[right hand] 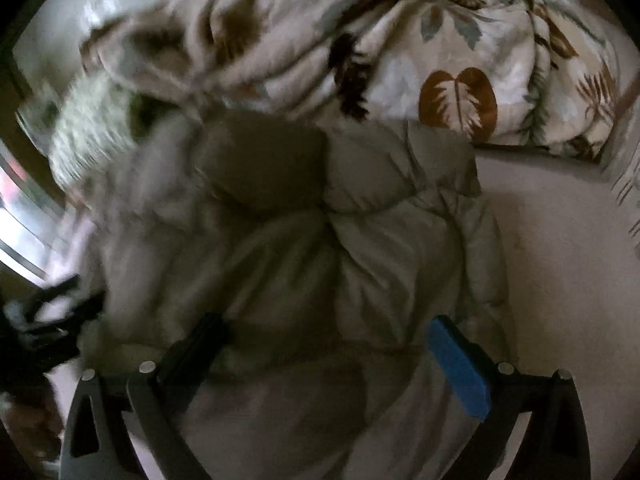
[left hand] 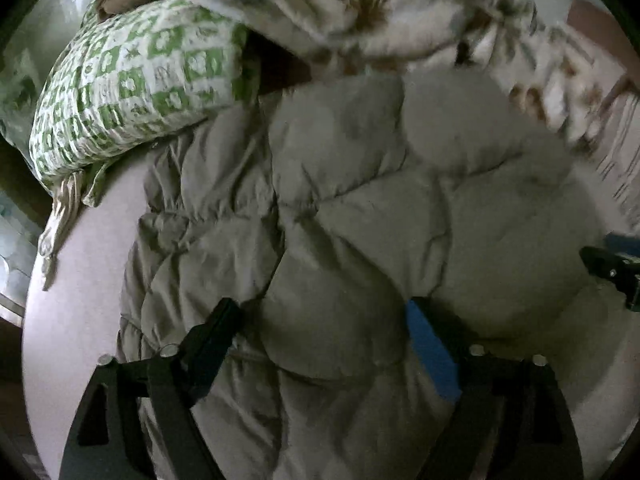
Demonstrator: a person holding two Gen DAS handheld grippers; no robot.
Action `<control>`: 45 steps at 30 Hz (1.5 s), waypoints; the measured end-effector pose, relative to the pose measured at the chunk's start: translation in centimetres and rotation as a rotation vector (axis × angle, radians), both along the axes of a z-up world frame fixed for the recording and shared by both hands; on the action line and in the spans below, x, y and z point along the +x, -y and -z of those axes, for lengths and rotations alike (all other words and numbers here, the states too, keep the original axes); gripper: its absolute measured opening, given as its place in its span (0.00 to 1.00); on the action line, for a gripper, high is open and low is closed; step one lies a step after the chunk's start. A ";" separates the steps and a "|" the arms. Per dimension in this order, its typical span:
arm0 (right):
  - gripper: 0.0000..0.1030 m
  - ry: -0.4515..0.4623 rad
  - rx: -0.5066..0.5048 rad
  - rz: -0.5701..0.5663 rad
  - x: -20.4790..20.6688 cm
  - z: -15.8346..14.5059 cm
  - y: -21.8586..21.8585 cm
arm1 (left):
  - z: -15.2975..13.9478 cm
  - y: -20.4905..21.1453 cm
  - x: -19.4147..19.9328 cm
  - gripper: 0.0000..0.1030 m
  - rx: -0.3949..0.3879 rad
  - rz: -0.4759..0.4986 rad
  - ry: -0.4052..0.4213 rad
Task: Fold large clothes
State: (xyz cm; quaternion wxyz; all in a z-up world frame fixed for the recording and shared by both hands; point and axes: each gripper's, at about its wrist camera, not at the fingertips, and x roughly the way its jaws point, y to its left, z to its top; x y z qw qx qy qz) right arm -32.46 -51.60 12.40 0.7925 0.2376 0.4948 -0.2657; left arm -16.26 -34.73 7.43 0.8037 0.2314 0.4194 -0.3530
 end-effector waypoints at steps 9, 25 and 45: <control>1.00 -0.105 0.025 0.034 0.8 6.0 3.0 | 3.0 2.0 2.1 1.00 0.097 -0.047 0.033; 1.00 0.083 0.033 0.102 3.3 0.7 5.7 | 1.2 -0.1 3.3 1.00 -0.009 -0.012 0.006; 1.00 0.098 0.062 -0.013 -2.3 -2.2 -0.8 | -3.0 -6.9 -1.8 1.00 -0.126 0.012 -0.002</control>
